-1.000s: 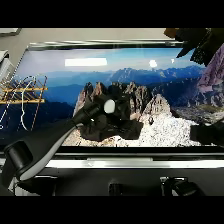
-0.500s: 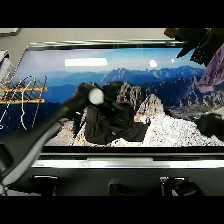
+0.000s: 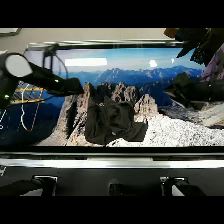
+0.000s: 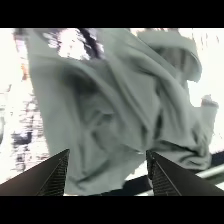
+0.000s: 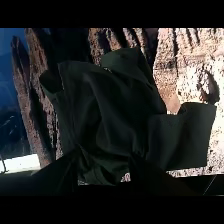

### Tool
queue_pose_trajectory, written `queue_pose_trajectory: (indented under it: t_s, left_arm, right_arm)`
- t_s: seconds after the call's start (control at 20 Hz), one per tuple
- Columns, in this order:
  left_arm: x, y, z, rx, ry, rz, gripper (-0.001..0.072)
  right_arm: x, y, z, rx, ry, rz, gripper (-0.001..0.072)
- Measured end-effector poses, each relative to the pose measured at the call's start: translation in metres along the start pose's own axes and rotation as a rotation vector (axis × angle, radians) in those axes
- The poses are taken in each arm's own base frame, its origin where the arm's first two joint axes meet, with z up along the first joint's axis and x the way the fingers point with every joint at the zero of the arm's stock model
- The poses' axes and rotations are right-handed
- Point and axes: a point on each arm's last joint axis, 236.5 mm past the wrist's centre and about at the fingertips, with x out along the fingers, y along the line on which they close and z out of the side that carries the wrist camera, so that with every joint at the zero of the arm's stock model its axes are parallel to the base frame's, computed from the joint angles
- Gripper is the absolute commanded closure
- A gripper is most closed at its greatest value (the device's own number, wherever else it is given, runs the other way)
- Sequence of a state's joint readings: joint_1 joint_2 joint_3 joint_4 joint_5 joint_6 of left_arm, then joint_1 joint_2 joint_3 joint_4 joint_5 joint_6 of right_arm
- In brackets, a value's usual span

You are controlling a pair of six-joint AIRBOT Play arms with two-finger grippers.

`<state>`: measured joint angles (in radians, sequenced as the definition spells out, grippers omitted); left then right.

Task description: Fold the clothes and pants, and hang the long-sleeved shirts on hangers.

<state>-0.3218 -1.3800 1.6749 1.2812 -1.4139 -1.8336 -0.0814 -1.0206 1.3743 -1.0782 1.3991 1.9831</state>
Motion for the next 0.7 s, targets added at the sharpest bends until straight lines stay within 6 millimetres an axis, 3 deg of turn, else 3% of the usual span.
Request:
queue_pose_trajectory:
  t_s: [0.15,0.35,0.5,0.7]
  left_arm:
    - [-0.014,0.021,0.005,-0.042,-0.02,0.024,0.0169]
    - [-0.02,0.034,0.008,-0.065,-0.029,0.041,0.017]
    - [-0.022,0.036,0.008,-0.071,-0.03,0.043,0.0169]
    - [-0.023,0.037,0.009,-0.073,-0.031,0.045,0.0169]
  right_arm:
    - [0.026,-0.043,-0.007,-0.034,0.123,-0.019,0.0289]
    - [0.08,-0.097,-0.056,-0.008,0.301,0.002,0.029]
    - [0.116,-0.124,-0.088,0.047,0.342,0.041,0.0291]
    - [0.147,-0.152,-0.123,0.11,0.355,0.058,0.0291]
